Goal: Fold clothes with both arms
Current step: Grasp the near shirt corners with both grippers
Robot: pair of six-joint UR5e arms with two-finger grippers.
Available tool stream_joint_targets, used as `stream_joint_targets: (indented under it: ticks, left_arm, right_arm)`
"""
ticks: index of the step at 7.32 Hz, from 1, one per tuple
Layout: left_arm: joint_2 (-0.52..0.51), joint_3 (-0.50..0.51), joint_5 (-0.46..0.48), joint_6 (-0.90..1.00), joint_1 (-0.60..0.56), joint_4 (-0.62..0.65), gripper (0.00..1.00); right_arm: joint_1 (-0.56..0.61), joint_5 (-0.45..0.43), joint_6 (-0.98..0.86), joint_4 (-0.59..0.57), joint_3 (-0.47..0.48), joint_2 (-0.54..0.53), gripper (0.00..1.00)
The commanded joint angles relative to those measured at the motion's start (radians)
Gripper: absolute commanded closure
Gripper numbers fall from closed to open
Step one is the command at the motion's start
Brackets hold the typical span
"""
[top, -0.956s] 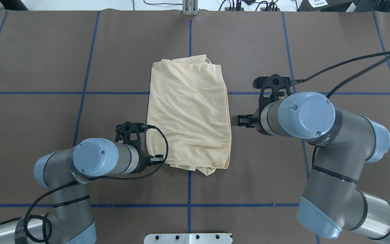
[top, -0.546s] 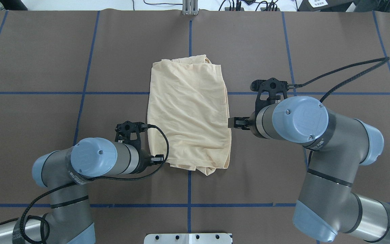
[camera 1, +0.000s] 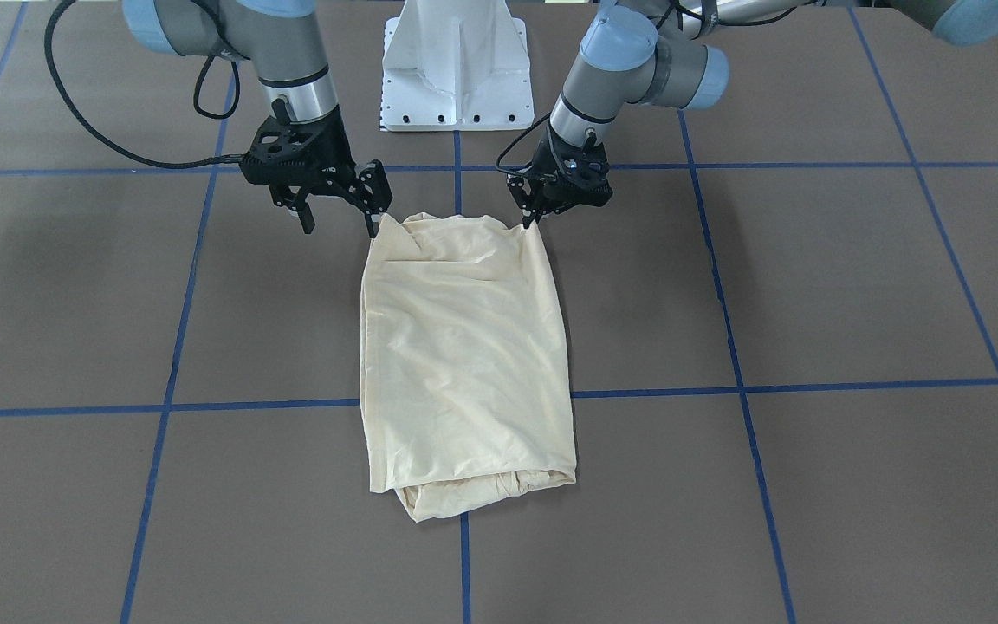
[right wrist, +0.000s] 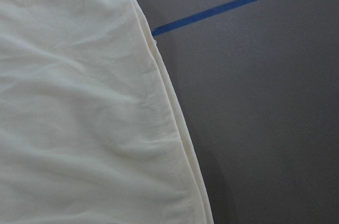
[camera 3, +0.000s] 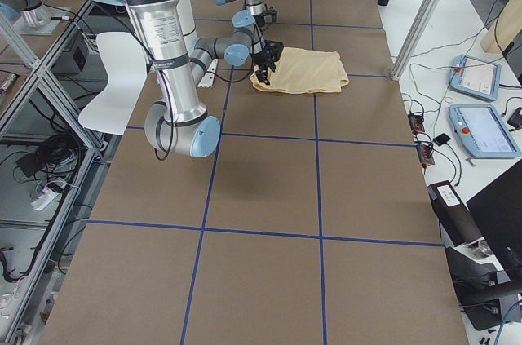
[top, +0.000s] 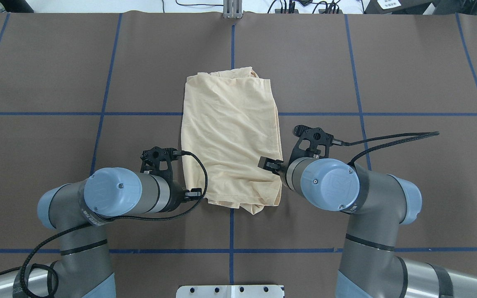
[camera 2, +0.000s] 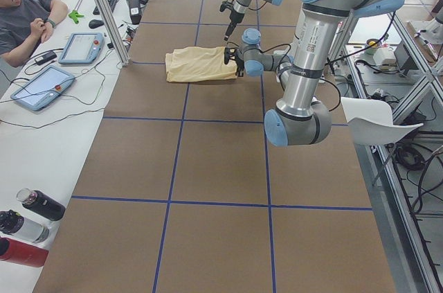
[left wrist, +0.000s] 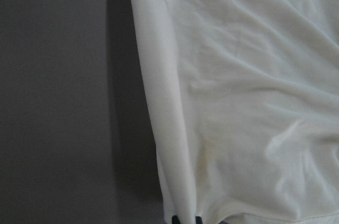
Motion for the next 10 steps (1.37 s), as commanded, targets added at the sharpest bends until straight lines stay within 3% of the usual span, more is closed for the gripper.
stream_joint_targets:
  ticks: [1, 2, 3, 4, 9, 10]
  left_arm:
    - [-0.001, -0.001, 0.002, -0.002, 0.0, 0.0, 1.0]
    - [-0.001, -0.001, 0.003, -0.002, 0.0, 0.0, 1.0]
    - [-0.001, -0.001, 0.003, -0.006, 0.0, 0.0, 1.0]
    - [-0.001, -0.001, 0.003, -0.009, 0.002, 0.0, 1.0]
    - [0.001, -0.001, 0.003, -0.009, 0.0, 0.0, 1.0]
    - [0.001, -0.001, 0.005, -0.009, 0.0, 0.0, 1.0]
  right_arm:
    - [-0.01, -0.029, -0.039, 0.018, -0.098, 0.054, 0.01]
    - [-0.013, -0.042, -0.044, 0.016, -0.1, 0.055, 0.02]
    - [-0.025, -0.065, -0.042, 0.018, -0.12, 0.058, 0.11]
    - [-0.027, -0.074, -0.045, 0.021, -0.126, 0.061, 0.27]
    - [-0.031, -0.079, -0.088, 0.018, -0.157, 0.067, 0.3]
    - [-0.036, -0.079, -0.087, 0.016, -0.16, 0.076, 0.35]
